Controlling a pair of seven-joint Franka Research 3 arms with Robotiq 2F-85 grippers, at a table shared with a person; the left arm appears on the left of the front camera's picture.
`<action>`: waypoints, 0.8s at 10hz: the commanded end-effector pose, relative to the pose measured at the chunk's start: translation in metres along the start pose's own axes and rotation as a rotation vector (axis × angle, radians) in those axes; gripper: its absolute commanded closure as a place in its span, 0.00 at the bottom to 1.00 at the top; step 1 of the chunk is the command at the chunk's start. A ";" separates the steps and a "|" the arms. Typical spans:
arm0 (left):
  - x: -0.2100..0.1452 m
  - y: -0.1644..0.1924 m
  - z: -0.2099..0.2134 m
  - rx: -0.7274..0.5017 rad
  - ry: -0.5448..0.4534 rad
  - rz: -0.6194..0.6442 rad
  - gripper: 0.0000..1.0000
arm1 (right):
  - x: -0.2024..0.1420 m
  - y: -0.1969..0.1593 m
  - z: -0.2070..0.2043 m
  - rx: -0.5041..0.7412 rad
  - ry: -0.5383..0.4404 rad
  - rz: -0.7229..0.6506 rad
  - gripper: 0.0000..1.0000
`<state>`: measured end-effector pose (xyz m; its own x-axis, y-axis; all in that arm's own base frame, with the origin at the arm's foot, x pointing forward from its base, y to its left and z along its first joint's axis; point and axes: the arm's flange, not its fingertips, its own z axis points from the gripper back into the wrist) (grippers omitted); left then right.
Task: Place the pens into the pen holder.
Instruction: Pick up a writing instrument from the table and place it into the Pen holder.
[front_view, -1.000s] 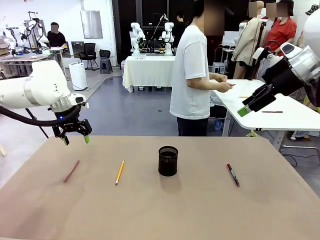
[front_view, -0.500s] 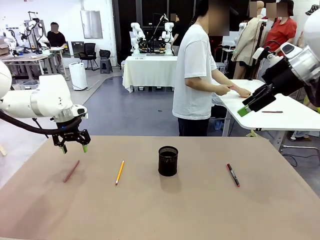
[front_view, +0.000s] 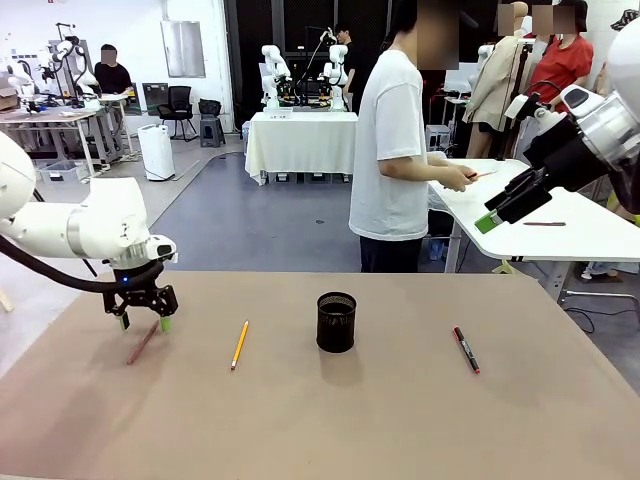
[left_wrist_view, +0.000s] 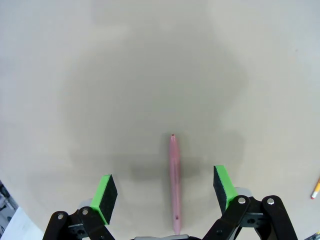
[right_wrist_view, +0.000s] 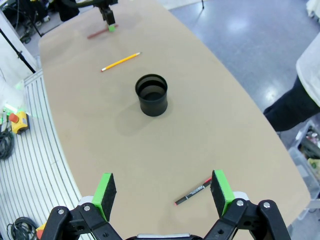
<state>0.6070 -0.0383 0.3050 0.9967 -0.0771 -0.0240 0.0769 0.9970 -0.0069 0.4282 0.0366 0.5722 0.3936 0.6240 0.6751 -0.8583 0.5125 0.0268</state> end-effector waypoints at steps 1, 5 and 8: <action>-0.006 -0.009 -0.007 0.006 -0.017 0.022 0.00 | 0.001 0.000 0.001 -0.002 -0.011 0.000 0.00; -0.011 -0.010 -0.008 0.044 -0.036 0.027 0.43 | 0.001 0.000 0.001 -0.002 -0.011 0.000 0.00; -0.015 -0.012 -0.004 0.075 -0.039 0.032 1.00 | 0.001 0.000 0.001 -0.002 -0.011 0.000 0.00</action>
<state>0.6008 -0.0486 0.3075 0.9977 -0.0668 0.0105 0.0666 0.9975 0.0238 0.4282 0.0367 0.5721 0.3936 0.6240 0.6751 -0.8583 0.5125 0.0268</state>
